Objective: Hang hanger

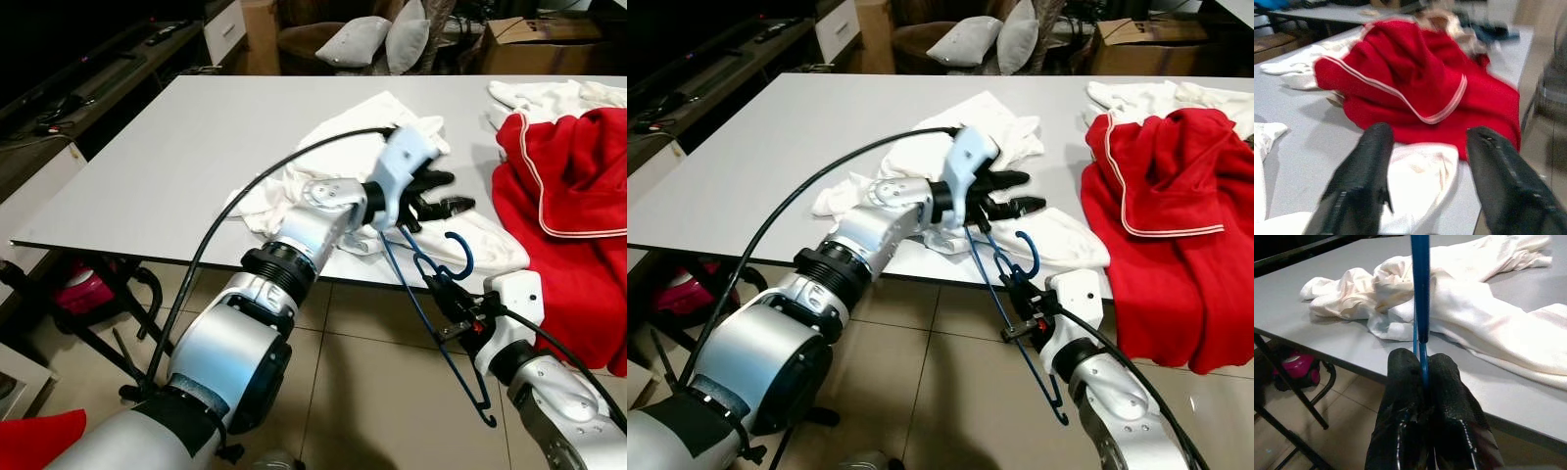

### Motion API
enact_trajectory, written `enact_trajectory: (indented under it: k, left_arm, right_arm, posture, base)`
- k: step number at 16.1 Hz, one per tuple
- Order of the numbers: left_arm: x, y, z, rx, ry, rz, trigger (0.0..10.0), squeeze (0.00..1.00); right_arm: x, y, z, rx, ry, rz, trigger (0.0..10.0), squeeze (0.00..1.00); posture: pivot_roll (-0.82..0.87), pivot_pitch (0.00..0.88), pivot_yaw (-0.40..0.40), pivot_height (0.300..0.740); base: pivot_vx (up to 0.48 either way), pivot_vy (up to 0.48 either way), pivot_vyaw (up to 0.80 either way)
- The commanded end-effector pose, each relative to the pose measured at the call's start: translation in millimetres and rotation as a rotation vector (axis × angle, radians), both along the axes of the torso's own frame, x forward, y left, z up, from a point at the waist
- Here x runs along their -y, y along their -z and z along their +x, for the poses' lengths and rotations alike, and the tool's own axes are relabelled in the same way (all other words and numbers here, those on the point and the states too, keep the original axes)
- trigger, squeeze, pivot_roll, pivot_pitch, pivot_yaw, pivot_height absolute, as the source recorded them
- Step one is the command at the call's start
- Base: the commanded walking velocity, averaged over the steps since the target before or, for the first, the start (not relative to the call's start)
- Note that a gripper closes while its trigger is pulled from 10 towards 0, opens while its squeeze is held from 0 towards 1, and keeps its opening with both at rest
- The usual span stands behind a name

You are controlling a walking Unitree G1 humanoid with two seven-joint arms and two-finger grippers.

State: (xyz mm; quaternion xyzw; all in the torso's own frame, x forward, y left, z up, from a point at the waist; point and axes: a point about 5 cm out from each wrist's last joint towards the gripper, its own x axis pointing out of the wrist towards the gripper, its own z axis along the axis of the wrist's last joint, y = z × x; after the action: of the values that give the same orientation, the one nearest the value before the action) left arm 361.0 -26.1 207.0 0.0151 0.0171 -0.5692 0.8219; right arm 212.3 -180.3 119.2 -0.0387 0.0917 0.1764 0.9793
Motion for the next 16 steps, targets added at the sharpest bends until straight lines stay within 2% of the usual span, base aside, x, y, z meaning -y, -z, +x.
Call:
enact_trajectory:
  k: [1, 2, 3, 5, 6, 7, 8, 9, 10, 12, 14, 16]
  left_arm:
    - [-6.3, -6, 5.1, -0.033, -0.03, -0.049, 10.0, 1.0]
    - [-15.9, -8, 10.8, -0.015, -0.083, -0.047, 10.0, 0.87]
    - [-27.4, -10, 17.4, 0.016, -0.154, -0.036, 10.0, 0.0]
    - [-56.3, -10, 28.8, 0.085, -0.283, 0.031, 10.0, 0.0]
    - [-79.4, 1, 32.3, 0.143, -0.333, 0.152, 10.0, 0.0]
    - [-88.1, 7, 32.8, 0.152, -0.35, 0.196, 10.0, 0.0]
    - [-105.0, 21, 32.5, 0.162, -0.378, 0.285, 10.0, 0.0]
    - [-114.5, 32, 30.9, 0.164, -0.386, 0.347, 10.0, 0.0]
    - [-118.5, 38, 29.7, 0.157, -0.386, 0.374, 10.0, 0.0]
    - [-128.6, 68, 19.2, 0.104, -0.343, 0.465, 10.0, 0.0]
    - [-126.4, 87, 11.6, 0.088, -0.356, 0.487, 10.0, 0.0]
    - [-128.2, 97, 9.3, 0.113, -0.393, 0.541, 10.0, 0.0]
  right_arm:
    - [5.0, -1, 1.8, -0.006, 0.015, 0.003, 10.0, 0.0]
    - [10.5, -2, 2.6, -0.002, 0.038, -0.005, 10.0, 0.0]
    - [16.7, -3, 3.0, 0.001, 0.063, -0.014, 10.0, 0.0]
    - [31.2, -6, 0.1, -0.004, 0.105, -0.037, 10.0, 0.0]
    - [47.4, -5, -4.6, -0.032, 0.15, -0.081, 10.0, 0.0]
    - [54.4, -5, -6.4, -0.039, 0.171, -0.097, 10.0, 0.0]
    - [68.2, -6, -10.2, -0.047, 0.211, -0.127, 10.0, 0.0]
    - [74.6, -9, -12.4, -0.041, 0.229, -0.136, 10.0, 0.0]
    - [76.6, -11, -13.2, -0.035, 0.232, -0.135, 10.0, 0.0]
    - [77.2, -19, -15.1, 0.001, 0.217, -0.112, 10.0, 0.0]
    - [64.0, -22, -15.0, 0.022, 0.148, -0.088, 10.0, 0.0]
    - [53.0, -23, -16.3, 0.032, 0.104, -0.062, 10.0, 0.0]
  posture:
    - [0.01, 0.0, 0.108, 0.74]
    - [0.01, 0.0, 0.107, 0.74]
    - [0.01, 0.0, 0.108, 0.74]
    - [0.01, 0.0, 0.112, 0.74]
    - [0.0, 0.0, 0.113, 0.74]
    - [0.0, 0.0, 0.115, 0.74]
    - [0.0, 0.0, 0.118, 0.74]
    - [-0.01, 0.0, 0.12, 0.74]
    - [-0.01, 0.0, 0.12, 0.74]
    - [-0.02, 0.0, 0.119, 0.74]
    - [-0.03, 0.0, 0.119, 0.74]
    - [-0.02, 0.0, 0.124, 0.74]
  base:
    - [0.0, 0.0, 0.0]
    - [0.0, 0.0, 0.0]
    - [0.0, 0.0, 0.0]
    - [0.0, 0.0, 0.0]
    - [0.0, 0.0, 0.0]
    - [0.0, 0.0, 0.0]
    - [0.0, 0.0, 0.0]
    - [0.0, 0.0, 0.0]
    - [0.0, 0.0, 0.0]
    - [0.0, 0.0, 0.0]
    - [0.0, 0.0, 0.0]
    - [0.0, 0.0, 0.0]
